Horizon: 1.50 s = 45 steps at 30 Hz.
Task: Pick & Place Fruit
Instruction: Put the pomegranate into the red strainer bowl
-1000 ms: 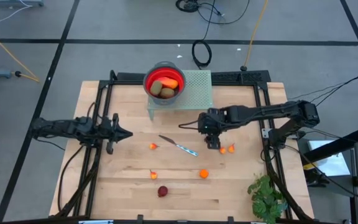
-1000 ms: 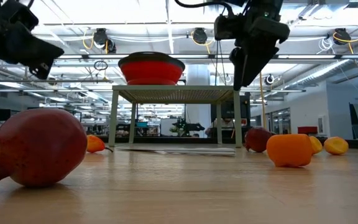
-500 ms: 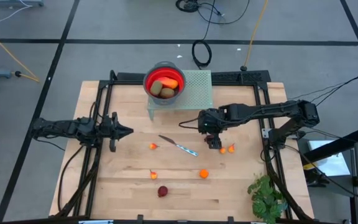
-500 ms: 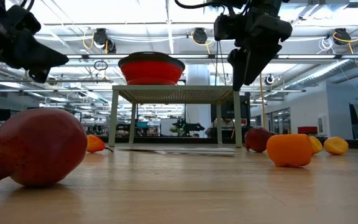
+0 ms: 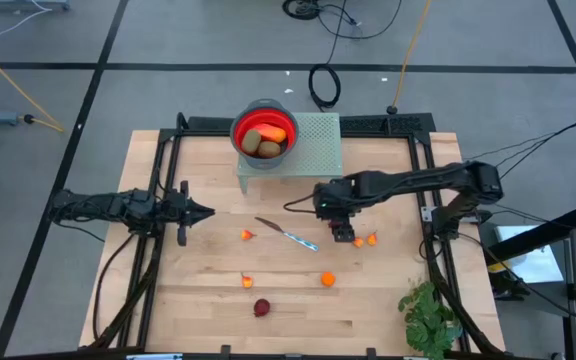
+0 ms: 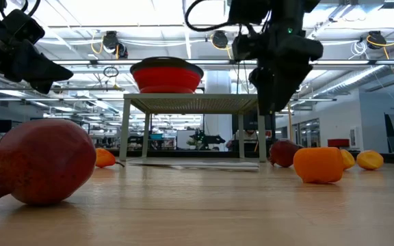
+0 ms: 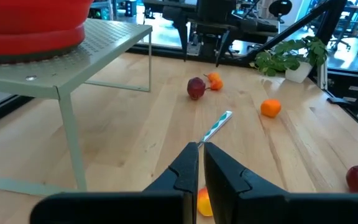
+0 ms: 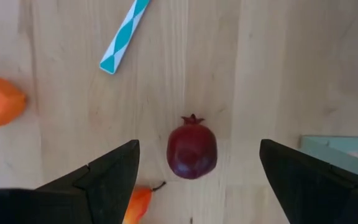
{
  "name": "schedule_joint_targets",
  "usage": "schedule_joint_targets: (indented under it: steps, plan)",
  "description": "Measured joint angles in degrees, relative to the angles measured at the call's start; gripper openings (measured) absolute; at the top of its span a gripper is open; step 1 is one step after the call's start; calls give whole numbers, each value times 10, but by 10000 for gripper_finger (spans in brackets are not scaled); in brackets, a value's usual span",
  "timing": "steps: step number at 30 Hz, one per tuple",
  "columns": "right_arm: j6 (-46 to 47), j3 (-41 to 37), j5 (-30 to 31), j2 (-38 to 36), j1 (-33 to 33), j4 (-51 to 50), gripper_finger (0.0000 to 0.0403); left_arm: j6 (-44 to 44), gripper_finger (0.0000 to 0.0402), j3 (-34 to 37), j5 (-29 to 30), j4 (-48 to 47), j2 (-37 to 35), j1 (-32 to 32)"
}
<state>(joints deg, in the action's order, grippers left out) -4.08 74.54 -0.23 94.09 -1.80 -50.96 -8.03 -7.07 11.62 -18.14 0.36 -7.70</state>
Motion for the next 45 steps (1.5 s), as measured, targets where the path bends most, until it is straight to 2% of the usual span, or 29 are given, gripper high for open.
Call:
schedule_joint_targets:
  steps: [17, 22, 35, 45]
  plan:
    - [-16, 0, -13, 74, 6, -10, 327, 0, 26, 0, -2, -14, 0, 0]
    - [-17, 0, 16, 91, 8, -12, 327, -1, 26, 0, -2, -35, 0, 0]
    - [-13, -70, 17, 93, 14, 19, 327, 0, 26, 0, -2, -36, 0, 0]
    - [-13, -72, 31, 93, 14, 68, 327, -4, 26, 0, -2, -35, 0, 0]
